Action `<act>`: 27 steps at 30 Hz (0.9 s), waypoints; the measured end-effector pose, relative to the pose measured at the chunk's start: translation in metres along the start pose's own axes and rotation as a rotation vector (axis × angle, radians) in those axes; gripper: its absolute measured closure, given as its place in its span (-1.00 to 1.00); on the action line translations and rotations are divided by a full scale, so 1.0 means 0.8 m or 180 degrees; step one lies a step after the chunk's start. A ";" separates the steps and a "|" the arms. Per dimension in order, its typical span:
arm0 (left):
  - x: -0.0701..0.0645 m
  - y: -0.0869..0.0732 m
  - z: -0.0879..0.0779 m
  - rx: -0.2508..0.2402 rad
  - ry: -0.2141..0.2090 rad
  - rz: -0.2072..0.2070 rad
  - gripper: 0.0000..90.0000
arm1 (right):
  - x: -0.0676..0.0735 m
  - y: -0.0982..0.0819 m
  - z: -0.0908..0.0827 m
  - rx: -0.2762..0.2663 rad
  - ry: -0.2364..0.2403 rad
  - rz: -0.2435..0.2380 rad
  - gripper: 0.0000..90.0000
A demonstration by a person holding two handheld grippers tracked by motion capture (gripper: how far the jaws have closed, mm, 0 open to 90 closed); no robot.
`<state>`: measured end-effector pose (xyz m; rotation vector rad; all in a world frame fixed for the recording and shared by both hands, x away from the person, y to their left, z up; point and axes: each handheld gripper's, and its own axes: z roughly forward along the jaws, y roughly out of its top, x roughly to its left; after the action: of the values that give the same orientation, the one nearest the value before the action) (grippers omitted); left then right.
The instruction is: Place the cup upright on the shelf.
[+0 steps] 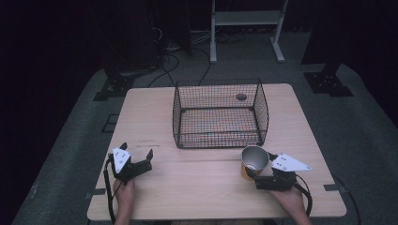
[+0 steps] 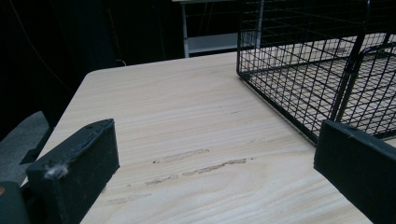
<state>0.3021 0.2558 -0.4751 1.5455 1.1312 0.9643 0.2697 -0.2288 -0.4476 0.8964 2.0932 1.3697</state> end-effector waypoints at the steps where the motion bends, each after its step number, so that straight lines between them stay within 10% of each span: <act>1: 0.000 0.000 0.000 -0.0001 -0.0001 -0.0001 -1.00 | 0.000 0.000 -0.001 -0.0009 -0.0002 -0.0003 -0.71; 27: 0.001 0.000 0.000 0.0007 -0.0004 -0.0010 -1.00 | -0.025 0.130 -0.003 -0.0009 0.0687 -0.0141 -0.71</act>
<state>0.3022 0.2564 -0.4750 1.5454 1.1337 0.9603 0.3082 -0.2156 -0.3502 0.7238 2.2546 1.5036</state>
